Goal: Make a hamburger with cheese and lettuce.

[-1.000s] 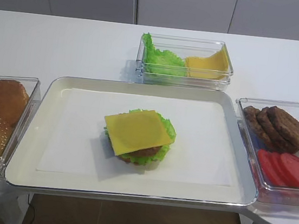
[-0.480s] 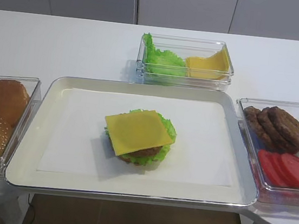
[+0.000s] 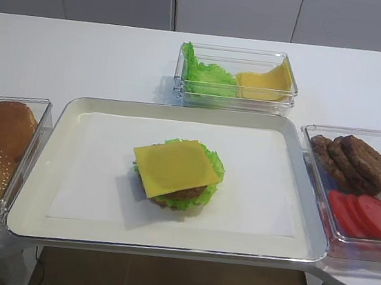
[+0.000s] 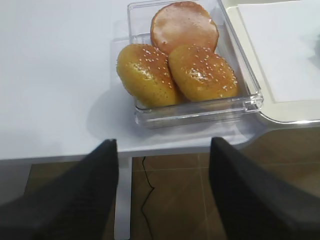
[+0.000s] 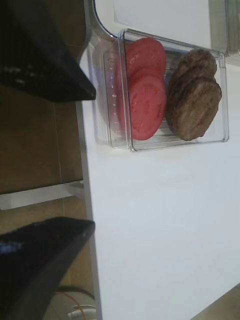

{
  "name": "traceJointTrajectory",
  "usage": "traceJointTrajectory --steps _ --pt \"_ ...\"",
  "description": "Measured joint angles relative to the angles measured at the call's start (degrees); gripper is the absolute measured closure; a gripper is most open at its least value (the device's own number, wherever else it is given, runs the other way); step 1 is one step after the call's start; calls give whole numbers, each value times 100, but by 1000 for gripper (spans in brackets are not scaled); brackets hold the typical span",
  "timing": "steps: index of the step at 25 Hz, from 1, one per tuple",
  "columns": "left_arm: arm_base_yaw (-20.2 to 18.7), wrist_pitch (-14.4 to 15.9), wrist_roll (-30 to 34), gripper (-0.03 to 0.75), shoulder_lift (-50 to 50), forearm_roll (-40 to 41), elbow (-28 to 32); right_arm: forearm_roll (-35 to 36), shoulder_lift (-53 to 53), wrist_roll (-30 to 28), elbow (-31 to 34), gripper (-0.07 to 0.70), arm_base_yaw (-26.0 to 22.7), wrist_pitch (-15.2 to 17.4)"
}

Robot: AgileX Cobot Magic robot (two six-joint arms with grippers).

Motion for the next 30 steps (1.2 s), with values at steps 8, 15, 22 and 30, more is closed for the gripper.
traceJointTrajectory --steps 8,15,22,30 --pt "0 0 0 283 0 0 0 0 0 12 0 70 271 0" --pt "0 0 0 283 0 0 0 0 0 12 0 70 304 0" --pt "0 0 0 283 0 0 0 0 -44 12 0 70 304 0" --pt "0 0 0 283 0 0 0 0 -44 12 0 70 304 0"
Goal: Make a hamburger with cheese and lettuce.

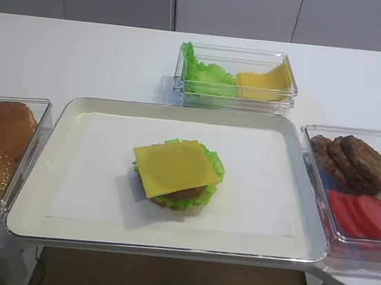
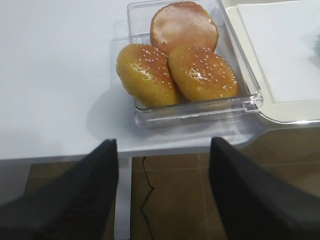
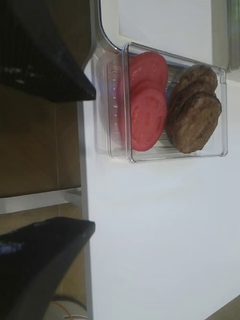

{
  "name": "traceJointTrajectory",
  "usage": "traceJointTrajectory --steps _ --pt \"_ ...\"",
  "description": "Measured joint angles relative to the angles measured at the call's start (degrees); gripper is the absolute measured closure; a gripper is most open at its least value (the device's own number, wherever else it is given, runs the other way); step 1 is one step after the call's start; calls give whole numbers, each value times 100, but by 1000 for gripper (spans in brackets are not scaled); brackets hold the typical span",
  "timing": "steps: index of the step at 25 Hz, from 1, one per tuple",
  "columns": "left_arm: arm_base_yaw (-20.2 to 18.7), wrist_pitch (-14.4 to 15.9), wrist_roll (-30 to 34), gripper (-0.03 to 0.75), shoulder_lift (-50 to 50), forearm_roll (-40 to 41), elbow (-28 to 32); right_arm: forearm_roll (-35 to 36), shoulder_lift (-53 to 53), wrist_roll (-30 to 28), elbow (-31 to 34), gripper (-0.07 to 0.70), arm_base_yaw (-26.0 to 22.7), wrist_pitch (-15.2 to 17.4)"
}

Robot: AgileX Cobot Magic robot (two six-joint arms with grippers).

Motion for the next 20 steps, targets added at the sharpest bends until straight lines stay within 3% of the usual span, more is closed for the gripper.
traceJointTrajectory --steps 20 --pt "0 0 0 283 0 0 0 0 -2 36 0 70 10 0"
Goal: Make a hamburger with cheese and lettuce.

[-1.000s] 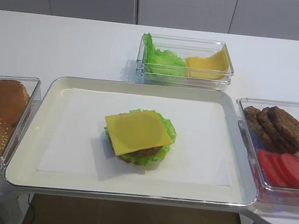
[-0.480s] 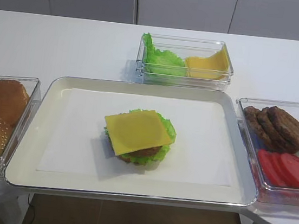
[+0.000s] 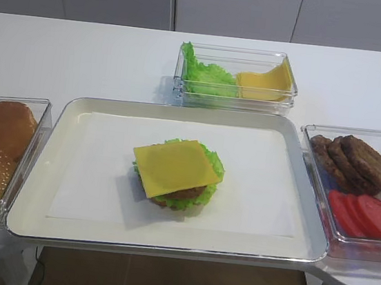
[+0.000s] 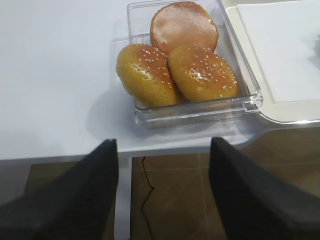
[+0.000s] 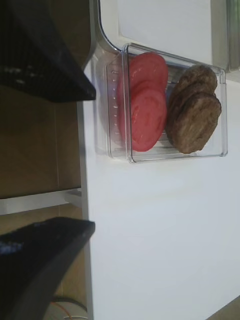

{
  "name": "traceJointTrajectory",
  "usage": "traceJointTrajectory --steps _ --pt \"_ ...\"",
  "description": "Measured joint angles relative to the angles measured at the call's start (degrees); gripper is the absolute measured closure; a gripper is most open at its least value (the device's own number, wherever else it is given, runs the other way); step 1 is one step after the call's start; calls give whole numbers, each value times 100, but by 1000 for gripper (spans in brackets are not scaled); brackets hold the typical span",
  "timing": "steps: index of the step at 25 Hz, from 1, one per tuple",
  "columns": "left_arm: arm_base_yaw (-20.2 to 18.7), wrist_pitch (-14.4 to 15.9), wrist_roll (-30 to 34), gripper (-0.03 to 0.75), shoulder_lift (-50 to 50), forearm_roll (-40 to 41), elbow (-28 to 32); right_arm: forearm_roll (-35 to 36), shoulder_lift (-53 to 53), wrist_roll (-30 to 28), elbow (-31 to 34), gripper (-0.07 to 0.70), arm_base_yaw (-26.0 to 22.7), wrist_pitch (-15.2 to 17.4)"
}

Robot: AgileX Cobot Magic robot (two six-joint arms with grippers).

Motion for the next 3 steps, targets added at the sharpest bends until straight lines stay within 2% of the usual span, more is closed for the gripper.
traceJointTrajectory --steps 3 --pt "0 0 0 283 0 0 0 0 0 0 0 70 0 0"
